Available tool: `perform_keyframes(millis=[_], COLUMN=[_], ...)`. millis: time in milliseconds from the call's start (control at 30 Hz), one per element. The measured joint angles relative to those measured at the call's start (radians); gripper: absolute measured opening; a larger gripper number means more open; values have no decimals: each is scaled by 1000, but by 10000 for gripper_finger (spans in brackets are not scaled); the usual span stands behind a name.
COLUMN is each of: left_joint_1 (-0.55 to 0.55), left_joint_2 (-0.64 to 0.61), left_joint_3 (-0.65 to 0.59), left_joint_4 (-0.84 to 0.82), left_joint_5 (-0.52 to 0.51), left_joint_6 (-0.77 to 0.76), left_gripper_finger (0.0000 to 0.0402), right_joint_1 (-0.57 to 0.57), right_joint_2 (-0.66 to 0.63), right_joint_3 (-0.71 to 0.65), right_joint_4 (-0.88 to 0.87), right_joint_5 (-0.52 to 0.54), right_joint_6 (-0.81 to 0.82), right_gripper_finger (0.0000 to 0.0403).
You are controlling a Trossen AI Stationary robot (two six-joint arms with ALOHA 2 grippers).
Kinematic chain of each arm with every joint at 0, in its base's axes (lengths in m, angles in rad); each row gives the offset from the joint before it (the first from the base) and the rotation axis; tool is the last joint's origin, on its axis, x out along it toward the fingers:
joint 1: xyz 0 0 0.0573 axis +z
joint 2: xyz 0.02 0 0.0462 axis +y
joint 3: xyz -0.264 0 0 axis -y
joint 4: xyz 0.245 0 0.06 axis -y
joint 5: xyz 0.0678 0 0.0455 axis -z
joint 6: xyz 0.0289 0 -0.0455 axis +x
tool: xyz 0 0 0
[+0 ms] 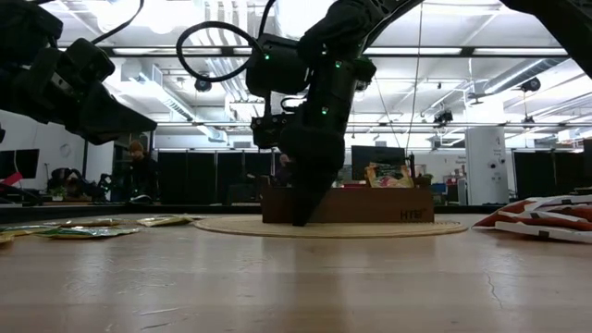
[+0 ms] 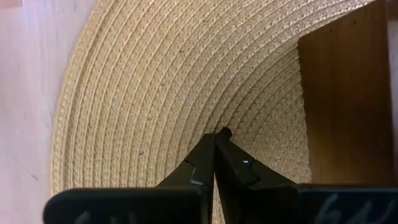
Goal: Pick & Place Tea
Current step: Put the white tea bag into the middle section of the wooden organizer
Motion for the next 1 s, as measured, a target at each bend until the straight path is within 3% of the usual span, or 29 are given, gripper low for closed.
perform_keyframes(millis=[733, 1000], left_joint_1=[0, 0], left_joint_2=[0, 0], left_joint_3=[0, 0], left_joint_4=[0, 0], left_joint_5=[0, 0], left_joint_6=[0, 0], left_gripper_finger=[0, 0], right_joint_1=[2, 19], right_joint_2=[4, 3], right_joint_3=[84, 142], right_joint_4=[5, -106], right_joint_5=[-17, -24], right_joint_6=[5, 26], right_gripper_finger=[8, 8])
